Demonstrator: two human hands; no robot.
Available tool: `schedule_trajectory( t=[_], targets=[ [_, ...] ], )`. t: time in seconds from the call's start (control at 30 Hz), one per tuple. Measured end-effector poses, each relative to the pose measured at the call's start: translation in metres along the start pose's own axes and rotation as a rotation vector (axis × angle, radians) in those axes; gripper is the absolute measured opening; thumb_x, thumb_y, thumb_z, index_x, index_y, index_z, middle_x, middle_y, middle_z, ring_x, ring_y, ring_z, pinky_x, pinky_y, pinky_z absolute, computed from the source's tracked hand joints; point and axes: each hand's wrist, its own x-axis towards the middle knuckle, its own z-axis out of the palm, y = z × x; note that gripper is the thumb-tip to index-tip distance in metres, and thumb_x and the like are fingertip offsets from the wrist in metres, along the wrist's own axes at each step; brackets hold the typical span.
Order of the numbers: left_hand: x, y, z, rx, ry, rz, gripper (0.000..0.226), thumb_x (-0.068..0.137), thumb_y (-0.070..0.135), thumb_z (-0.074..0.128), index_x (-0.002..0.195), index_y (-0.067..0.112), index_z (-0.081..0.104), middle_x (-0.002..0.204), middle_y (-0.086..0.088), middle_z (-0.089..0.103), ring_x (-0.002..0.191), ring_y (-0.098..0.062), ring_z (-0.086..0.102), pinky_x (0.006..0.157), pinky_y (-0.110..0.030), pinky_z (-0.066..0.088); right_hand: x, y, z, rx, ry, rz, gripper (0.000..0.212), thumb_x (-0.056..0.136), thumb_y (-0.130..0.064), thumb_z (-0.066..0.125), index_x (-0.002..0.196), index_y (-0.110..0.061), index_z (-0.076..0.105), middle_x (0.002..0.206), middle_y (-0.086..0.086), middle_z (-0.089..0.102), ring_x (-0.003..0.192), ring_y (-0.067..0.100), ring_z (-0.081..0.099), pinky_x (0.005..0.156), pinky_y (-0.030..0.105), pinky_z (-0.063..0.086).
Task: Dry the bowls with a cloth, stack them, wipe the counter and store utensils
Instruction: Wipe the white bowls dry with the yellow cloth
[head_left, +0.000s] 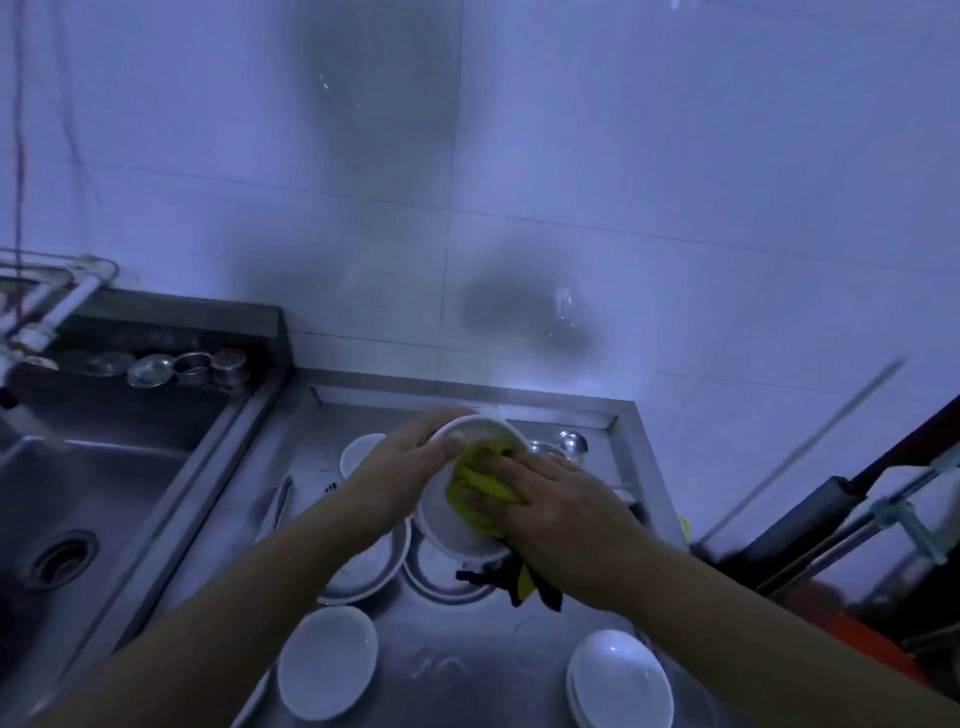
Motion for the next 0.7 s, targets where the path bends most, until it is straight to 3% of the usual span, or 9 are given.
schedule_trajectory(
  t=[0.07,0.2,0.3,0.37,0.47,0.53,0.6,0.67,0.7],
  targets=[
    [0.01,0.006,0.019,-0.006,0.146,0.027,0.021,0.087,0.028,0.051,0.097,0.038,0.066,0.098,0.001,0.068,0.094,-0.023,0.063,0.078,-0.038,0.051,-0.009,-0.004,0.001,0.11,0.021,0.139,0.037,0.087,-0.031,0.055,0.122,-0.021,0.061,0.128,0.01,0.059,0.112,0.028,0.057,0.09,0.043,0.051],
    [0.026,0.012,0.062,-0.03,0.349,0.031,0.032,0.095,0.011,0.043,0.088,0.035,0.062,0.092,0.006,0.064,0.087,-0.015,0.059,0.076,-0.034,0.049,-0.026,-0.003,0.012,0.207,0.069,0.256,0.058,0.073,-0.04,0.068,0.127,-0.027,0.052,0.127,0.007,0.058,0.104,0.026,0.057,0.086,0.041,0.05],
    [0.035,0.014,0.074,0.004,0.238,-0.022,0.035,0.094,0.007,0.044,0.087,0.034,0.065,0.085,0.01,0.066,0.077,-0.007,0.061,0.062,-0.019,0.05,-0.045,0.032,0.012,0.12,0.171,0.106,0.031,0.087,-0.024,0.065,0.118,-0.023,0.063,0.118,0.009,0.065,0.095,0.026,0.062,0.082,0.038,0.051],
    [0.037,0.014,0.076,0.009,0.074,-0.098,0.038,0.094,0.008,0.044,0.092,0.039,0.067,0.085,0.009,0.07,0.076,-0.009,0.065,0.056,-0.019,0.051,-0.057,0.062,0.008,0.043,0.206,-0.059,0.017,0.094,-0.021,0.059,0.107,-0.023,0.071,0.112,0.008,0.068,0.09,0.023,0.064,0.082,0.035,0.049],
    [0.041,0.016,0.083,0.012,-0.06,-0.223,0.032,0.096,0.019,0.045,0.11,0.044,0.058,0.098,0.004,0.067,0.079,-0.011,0.067,0.055,-0.025,0.053,-0.068,0.094,0.003,0.048,0.133,-0.194,0.015,0.092,-0.018,0.064,0.102,-0.024,0.073,0.107,0.007,0.07,0.086,0.022,0.064,0.081,0.033,0.048],
    [0.044,0.015,0.086,0.227,-0.042,-0.239,0.038,0.095,0.021,0.048,0.13,0.036,0.044,0.11,-0.002,0.061,0.092,-0.016,0.064,0.069,-0.03,0.056,-0.073,0.106,0.001,0.105,0.066,-0.205,0.021,0.083,-0.014,0.072,0.103,-0.022,0.073,0.105,0.009,0.07,0.084,0.024,0.066,0.077,0.037,0.053],
    [0.043,0.013,0.088,0.602,0.031,-0.123,0.053,0.092,0.02,0.054,0.14,0.031,0.034,0.125,-0.002,0.054,0.109,-0.015,0.053,0.088,-0.027,0.047,-0.079,0.117,0.0,0.153,0.026,-0.174,0.031,0.073,-0.013,0.081,0.103,-0.019,0.073,0.102,0.011,0.07,0.083,0.026,0.067,0.072,0.041,0.056],
    [0.034,0.016,0.097,1.001,0.084,0.187,0.053,0.084,0.019,0.065,0.132,0.028,0.047,0.129,0.003,0.054,0.12,-0.01,0.042,0.097,-0.025,0.038,-0.085,0.128,-0.002,0.188,-0.009,-0.155,0.036,0.069,-0.012,0.084,0.103,-0.018,0.073,0.101,0.011,0.071,0.083,0.027,0.068,0.069,0.043,0.057],
    [0.03,0.017,0.103,1.183,0.055,0.348,0.051,0.075,0.019,0.073,0.122,0.027,0.057,0.122,0.005,0.06,0.119,-0.01,0.045,0.096,-0.026,0.04,-0.087,0.131,-0.003,0.207,-0.028,-0.16,0.036,0.069,-0.012,0.084,0.103,-0.018,0.073,0.101,0.011,0.071,0.083,0.027,0.068,0.068,0.043,0.057]
  ],
)
